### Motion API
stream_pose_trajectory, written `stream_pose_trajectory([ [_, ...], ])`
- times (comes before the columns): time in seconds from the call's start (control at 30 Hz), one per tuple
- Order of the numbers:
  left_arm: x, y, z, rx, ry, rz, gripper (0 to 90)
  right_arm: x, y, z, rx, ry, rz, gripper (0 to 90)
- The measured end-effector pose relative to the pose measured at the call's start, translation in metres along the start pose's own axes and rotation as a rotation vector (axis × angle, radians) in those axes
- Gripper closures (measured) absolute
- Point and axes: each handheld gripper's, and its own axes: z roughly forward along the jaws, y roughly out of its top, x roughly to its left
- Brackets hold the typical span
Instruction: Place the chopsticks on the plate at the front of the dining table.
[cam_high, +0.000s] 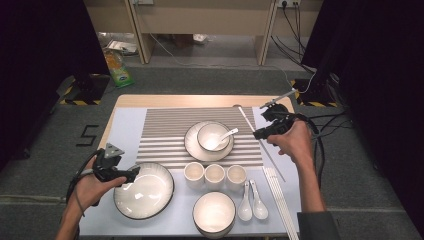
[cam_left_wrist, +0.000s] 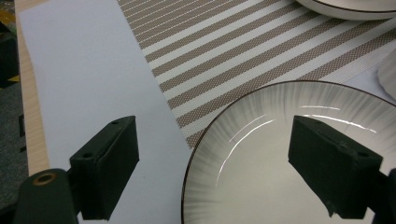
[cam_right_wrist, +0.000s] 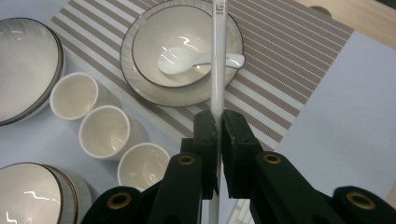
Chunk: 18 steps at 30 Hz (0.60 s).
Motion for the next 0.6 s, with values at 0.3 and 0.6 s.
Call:
stream_pose_trajectory([
  [0.3,-0.013,0.012,0.007,-0.002,-0.024,0.025,15.6,0.026,0.031,0.01,-0.025,0.045,-0.049,84.7],
  [0.6,-0.019,0.023,0.014,0.0,-0.052,0.028,15.6,0.05,0.057,0.028,-0.047,0.102,-0.082,84.7],
])
